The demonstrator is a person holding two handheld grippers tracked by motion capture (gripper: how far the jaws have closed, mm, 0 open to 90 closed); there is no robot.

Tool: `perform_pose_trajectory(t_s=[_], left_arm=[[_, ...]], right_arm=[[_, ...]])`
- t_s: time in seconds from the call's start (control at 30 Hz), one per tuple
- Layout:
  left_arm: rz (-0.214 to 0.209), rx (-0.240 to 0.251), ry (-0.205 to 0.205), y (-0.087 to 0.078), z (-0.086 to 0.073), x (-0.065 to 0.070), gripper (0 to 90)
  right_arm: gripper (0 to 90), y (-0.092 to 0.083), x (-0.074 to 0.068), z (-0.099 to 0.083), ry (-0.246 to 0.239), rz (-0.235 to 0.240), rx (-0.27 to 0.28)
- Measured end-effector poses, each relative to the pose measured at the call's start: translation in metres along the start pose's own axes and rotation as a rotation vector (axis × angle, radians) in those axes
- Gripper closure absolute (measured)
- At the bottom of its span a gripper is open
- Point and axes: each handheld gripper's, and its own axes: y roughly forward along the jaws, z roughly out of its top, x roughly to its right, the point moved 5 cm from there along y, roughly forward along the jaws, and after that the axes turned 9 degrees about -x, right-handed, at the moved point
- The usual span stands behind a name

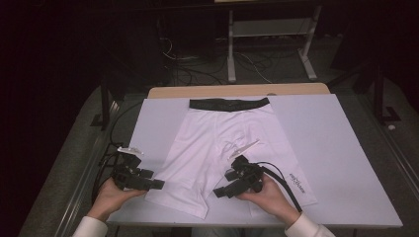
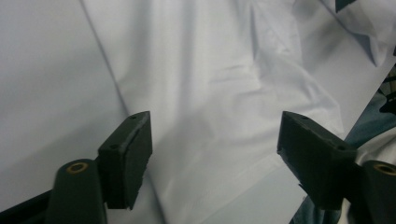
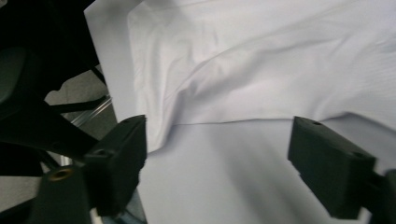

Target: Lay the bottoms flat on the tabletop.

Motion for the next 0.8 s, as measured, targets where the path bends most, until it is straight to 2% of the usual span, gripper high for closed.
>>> perform_pose_trajectory(t_s=[0.1, 0.17, 0.23, 0.27, 0.43, 0.8], left_arm=[[0.004, 0.013, 0.023, 0.002, 0.006, 0.005, 16.0], [0.011, 0.020, 0.034, 0.003, 0.011, 0.008, 12.6], [0.014, 0.029, 0.050, 0.003, 0.016, 0.010, 8.4], [0.015, 0.034, 0.054, 0.004, 0.019, 0.012, 6.0], [0.031, 0.061, 0.092, 0.008, 0.032, 0.021, 0.0], [0.017, 0.099, 0.171, 0.021, 0.055, 0.045, 0.0]], right_arm=[[10.2, -0.009, 0.005, -0.001, -0.010, -0.020, 0.010], [0.2, -0.016, 0.008, -0.003, -0.018, -0.055, 0.025], [0.0, -0.024, 0.012, -0.004, -0.029, -0.105, 0.040], [0.0, -0.029, 0.014, -0.005, -0.032, -0.113, 0.048], [0.0, -0.050, 0.024, -0.010, -0.013, -0.128, 0.087], [0.0, -0.084, 0.047, -0.034, 0.043, -0.164, 0.166]])
